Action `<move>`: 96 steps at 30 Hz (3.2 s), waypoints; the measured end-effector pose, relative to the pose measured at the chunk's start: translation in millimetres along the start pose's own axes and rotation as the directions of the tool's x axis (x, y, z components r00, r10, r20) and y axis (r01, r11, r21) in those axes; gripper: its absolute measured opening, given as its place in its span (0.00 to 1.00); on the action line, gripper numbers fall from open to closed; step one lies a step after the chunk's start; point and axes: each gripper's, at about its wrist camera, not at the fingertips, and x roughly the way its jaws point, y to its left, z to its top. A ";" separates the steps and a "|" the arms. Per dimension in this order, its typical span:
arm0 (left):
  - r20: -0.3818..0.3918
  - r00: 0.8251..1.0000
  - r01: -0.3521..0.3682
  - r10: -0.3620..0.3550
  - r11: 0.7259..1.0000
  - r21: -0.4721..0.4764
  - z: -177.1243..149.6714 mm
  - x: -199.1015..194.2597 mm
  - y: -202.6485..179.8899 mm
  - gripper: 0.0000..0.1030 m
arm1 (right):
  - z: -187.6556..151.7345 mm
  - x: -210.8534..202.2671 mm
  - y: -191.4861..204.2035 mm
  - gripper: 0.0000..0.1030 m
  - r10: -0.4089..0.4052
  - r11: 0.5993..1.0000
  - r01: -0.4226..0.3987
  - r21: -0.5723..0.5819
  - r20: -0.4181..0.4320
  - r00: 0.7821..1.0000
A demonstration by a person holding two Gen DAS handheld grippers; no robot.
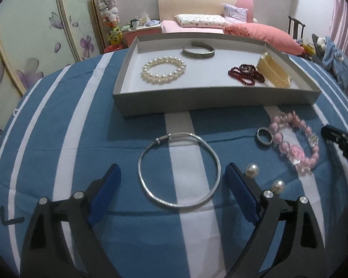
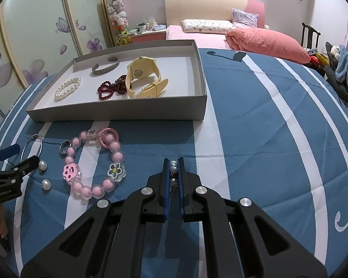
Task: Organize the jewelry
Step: 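Move the left tool over the silver clasp bangle, then close the left tool on the silver bangle and lift it, then carry the silver bangle and pearl earring into the gray tray and open both tools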
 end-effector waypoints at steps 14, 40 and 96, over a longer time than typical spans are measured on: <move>0.013 1.000 0.014 -0.014 1.000 -0.010 2.5 -1.4 -1.6 0.70 | -0.1 -0.1 -0.9 0.07 -0.001 1.000 0.001 0.000 0.000 1.000; 0.196 0.980 0.039 -0.026 0.997 -0.062 0.6 -40.7 13.3 0.69 | 0.3 -27.6 14.9 0.07 0.062 0.998 -0.057 -0.036 0.171 0.983; 0.480 0.877 0.027 0.009 0.997 -0.070 118.5 -36.4 0.0 0.69 | 115.0 -22.4 30.9 0.08 0.123 0.992 -0.118 -0.038 0.432 0.894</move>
